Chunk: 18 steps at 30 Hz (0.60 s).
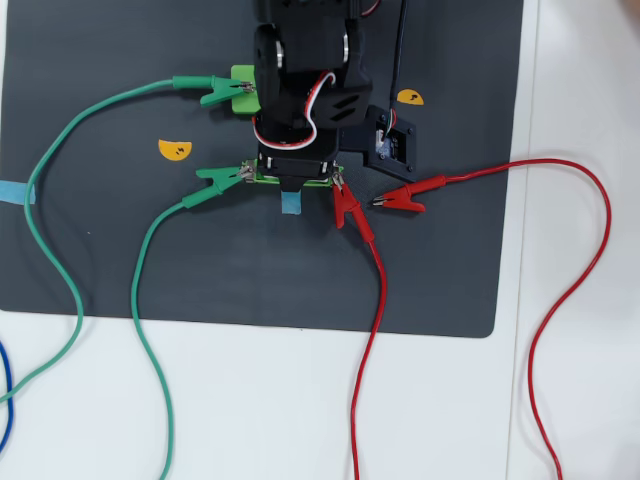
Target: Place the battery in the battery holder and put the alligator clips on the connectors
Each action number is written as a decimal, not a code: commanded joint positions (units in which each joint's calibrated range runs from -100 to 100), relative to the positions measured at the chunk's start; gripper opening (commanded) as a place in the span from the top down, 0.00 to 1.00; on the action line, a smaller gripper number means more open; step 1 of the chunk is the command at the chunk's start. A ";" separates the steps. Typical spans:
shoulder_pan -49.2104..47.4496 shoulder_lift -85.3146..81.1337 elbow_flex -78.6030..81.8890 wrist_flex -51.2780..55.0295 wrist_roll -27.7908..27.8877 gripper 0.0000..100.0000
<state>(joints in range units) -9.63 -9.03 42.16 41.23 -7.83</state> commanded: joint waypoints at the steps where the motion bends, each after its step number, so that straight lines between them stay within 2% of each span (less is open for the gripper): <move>1: -0.52 -0.37 -1.81 -0.87 0.15 0.99; 18: -0.41 4.22 -3.39 -0.87 0.88 0.99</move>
<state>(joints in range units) -9.63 -5.00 40.92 40.88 -7.37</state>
